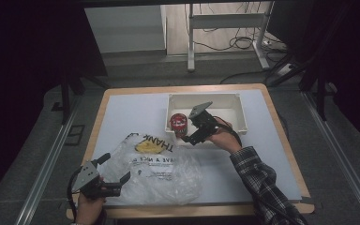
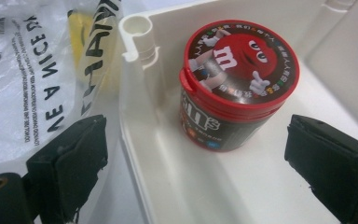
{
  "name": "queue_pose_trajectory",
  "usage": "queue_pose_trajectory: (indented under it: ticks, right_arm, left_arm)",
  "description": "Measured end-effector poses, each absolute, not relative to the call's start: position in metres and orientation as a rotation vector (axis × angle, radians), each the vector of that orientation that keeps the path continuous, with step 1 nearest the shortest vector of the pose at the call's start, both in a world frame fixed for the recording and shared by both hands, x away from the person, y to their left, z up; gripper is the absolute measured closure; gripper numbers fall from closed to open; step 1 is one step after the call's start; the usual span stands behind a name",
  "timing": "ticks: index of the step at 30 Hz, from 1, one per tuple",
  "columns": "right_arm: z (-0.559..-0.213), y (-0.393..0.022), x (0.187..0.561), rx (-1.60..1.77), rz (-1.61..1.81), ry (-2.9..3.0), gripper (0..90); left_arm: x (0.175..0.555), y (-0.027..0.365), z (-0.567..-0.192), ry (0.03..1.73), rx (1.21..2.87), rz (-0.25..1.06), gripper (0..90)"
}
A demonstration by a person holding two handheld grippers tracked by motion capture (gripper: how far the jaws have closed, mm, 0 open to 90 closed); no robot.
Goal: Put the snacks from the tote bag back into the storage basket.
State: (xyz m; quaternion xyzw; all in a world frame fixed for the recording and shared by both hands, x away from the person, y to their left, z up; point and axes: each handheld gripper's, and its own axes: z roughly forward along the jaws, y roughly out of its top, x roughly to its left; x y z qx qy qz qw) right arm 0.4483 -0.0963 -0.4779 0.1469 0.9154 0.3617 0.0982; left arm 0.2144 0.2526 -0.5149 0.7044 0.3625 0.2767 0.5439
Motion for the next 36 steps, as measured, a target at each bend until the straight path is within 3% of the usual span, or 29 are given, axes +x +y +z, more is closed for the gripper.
queue_pose_trajectory:
  ticks: [36]
  right_arm:
    - [-0.475, -0.117, 0.427, 0.488, 1.169, 2.667, 6.4]
  left_arm:
    - [0.213, 0.255, -0.514, 0.865, 1.662, 0.66, 0.0]
